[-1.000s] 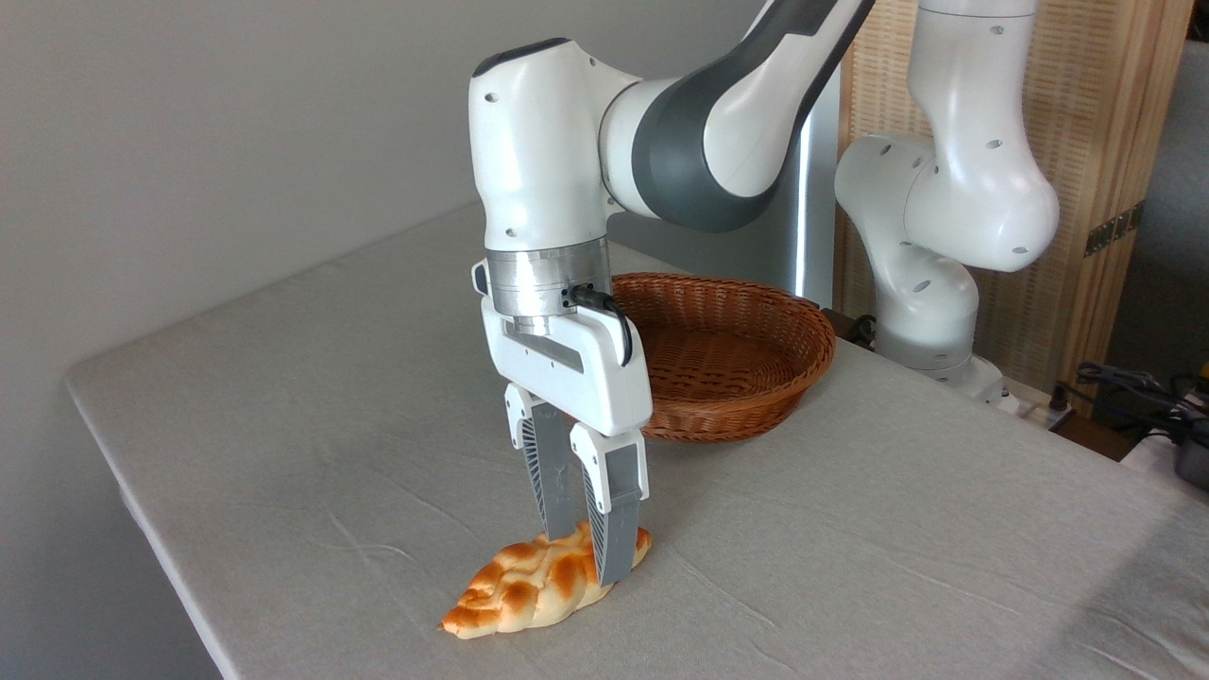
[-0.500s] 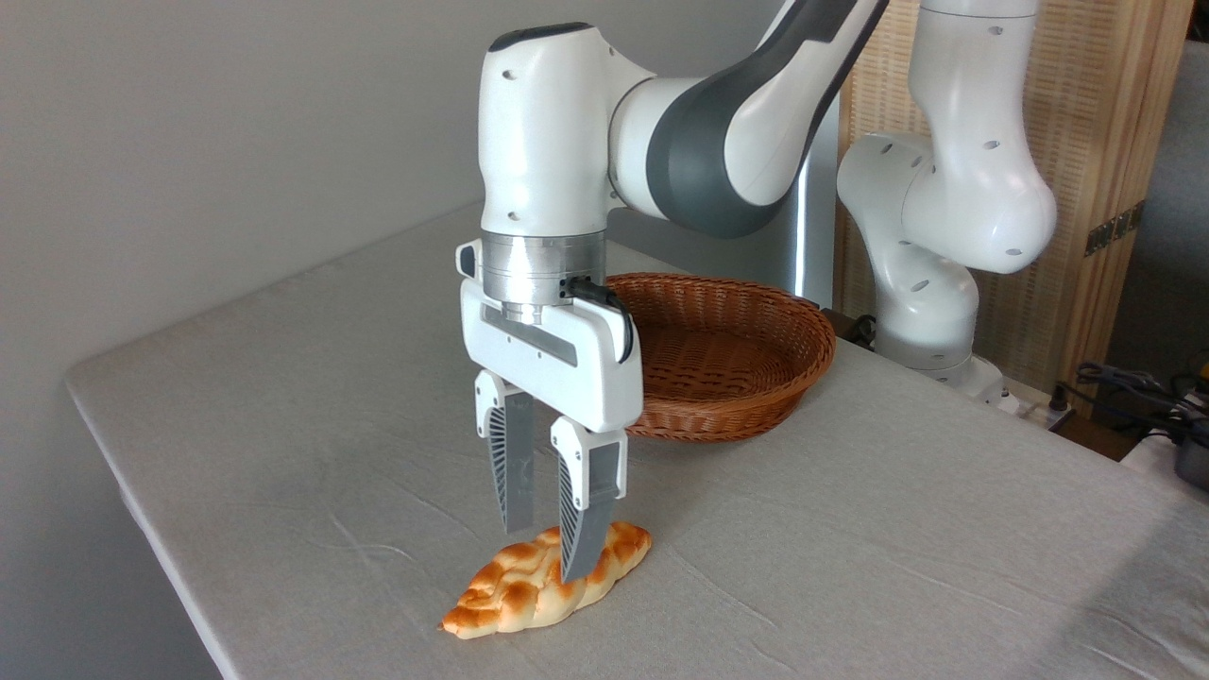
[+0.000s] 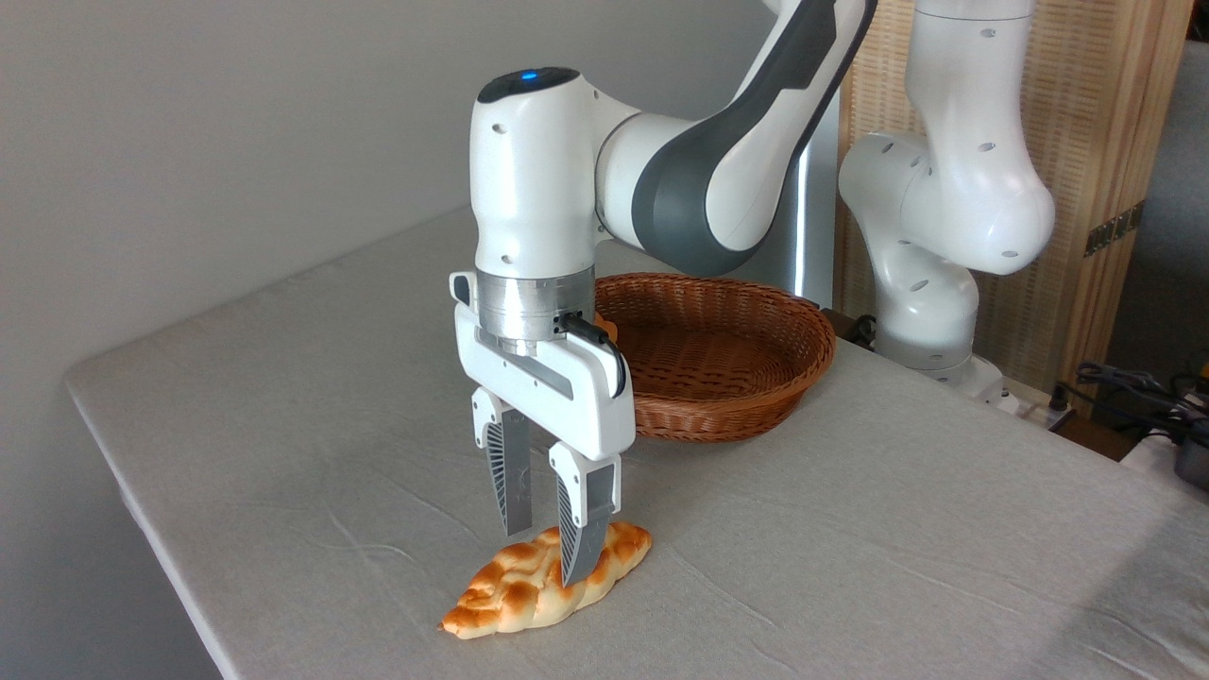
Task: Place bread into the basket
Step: 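Lower the gripper around the braided loaf and close on it, then lift the braided loaf and carry it over the woven basket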
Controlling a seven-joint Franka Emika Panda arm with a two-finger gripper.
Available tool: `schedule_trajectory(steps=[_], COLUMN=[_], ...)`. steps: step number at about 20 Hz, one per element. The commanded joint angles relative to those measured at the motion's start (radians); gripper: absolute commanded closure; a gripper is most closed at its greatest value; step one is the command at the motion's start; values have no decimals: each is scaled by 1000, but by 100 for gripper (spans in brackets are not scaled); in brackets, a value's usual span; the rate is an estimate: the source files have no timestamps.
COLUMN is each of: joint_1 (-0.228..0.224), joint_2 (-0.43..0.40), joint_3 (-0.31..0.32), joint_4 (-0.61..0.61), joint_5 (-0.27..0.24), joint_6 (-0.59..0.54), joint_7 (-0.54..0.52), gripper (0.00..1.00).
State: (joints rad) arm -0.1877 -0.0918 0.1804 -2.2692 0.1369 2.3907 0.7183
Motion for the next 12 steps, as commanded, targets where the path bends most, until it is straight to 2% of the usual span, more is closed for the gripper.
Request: schedule_trajectory(steps=[1,7,12], joint_1=[-19,-19,-19], joint_2=[1,20,61], joint_3=[21,19,17], joint_4=[-3,-6,-4], joint_5=[10,70,153], joint_6=[15,25,45], joint_7=[-6,-5,4], gripper=[0,0,0])
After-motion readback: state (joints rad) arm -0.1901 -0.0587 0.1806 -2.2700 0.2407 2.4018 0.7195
